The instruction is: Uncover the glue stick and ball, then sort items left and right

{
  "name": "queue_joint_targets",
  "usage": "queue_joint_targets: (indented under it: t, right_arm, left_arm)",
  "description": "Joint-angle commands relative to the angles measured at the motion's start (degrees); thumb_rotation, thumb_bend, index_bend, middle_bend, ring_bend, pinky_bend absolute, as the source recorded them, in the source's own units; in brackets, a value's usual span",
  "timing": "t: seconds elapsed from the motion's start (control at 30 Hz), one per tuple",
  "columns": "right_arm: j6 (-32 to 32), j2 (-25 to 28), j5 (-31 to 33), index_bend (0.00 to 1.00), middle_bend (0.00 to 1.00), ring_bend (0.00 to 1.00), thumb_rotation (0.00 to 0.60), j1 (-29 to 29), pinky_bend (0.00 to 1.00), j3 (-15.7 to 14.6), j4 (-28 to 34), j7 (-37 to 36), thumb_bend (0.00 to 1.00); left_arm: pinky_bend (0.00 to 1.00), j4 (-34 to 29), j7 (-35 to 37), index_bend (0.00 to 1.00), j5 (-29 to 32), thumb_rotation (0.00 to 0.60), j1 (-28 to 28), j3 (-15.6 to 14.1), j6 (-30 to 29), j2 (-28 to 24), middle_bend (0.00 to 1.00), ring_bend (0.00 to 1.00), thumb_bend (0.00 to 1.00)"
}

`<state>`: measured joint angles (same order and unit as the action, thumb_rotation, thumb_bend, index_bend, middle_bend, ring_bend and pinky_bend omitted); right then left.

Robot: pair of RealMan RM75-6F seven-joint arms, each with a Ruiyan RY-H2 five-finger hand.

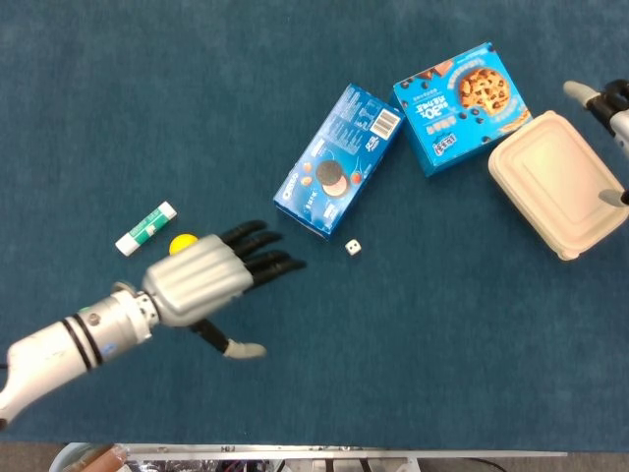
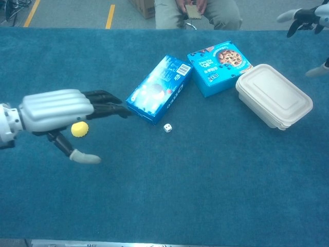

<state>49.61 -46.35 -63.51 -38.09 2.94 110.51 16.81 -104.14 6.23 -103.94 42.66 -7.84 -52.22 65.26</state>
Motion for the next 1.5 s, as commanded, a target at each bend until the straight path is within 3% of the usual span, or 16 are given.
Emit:
queue_joint_targets:
  t: [0.03,0.27,0.6,0.83,1.1,1.5]
  right_arm:
    - [0.53,0.11,-0.51,0.09,0.27,0.15,0.6,0.43,0.28,0.22,0.33,-0.26,0.01]
    - [0.39,0.04,-1.85,0.09,0.27,0.15,0.6,0.81,0.28,0.3,1.07,-0.2,0.01]
    - [-3.0,-2.01,-1.67,0.09,0.27,0.15,0.6,-1.12,0.28,0.12,1.48,2.54,0.01]
    - [-9.32,-5.93,-0.31,0.09,0.27,0.15,0.6,-6.22,0.28,-0.46,2.08,7.64,0.02]
    - [-17.03,-11.41,6.14,0.09,0.27,0.15,0.6,-14.08,0.28,-1.49,2.18,11.27,0.13]
    - [-15.56,-22.73,19.89,0.07,0.27,0.15,0.6,-26.69,0.28,-7.97,0.67,21.72,0.17]
  left_arm:
    - [0.04,1.07,1.68,0.21,-1.17,0.234,1.18,0.52,-0.36,2.1,0.14,0.01,0.17]
    - [0.04,3.95,4.01,0.21,-2.01,0.242,3.25,0.82,0.55,5.7,0.14,0.01,0.17]
    - [0.04,7.48,3.17,0.2,2.04,0.234,4.03,0.69,3.92,8.89,0.16,0.0,0.17]
    - [0.04,6.26,0.24,0.2,4.91,0.225,2.25,-0.14,3.03,5.4,0.16,0.0,0.17]
    - [0.04,3.52,-3.48,0.21,7.39,0.225,-2.38,-1.98,-1.51,-1.18,0.16,0.0,0.17]
    - [0.04,1.4,-4.79,0.22,7.04,0.226,-7.29,-2.82,-7.28,-5.91,0.17,0.0,0.17]
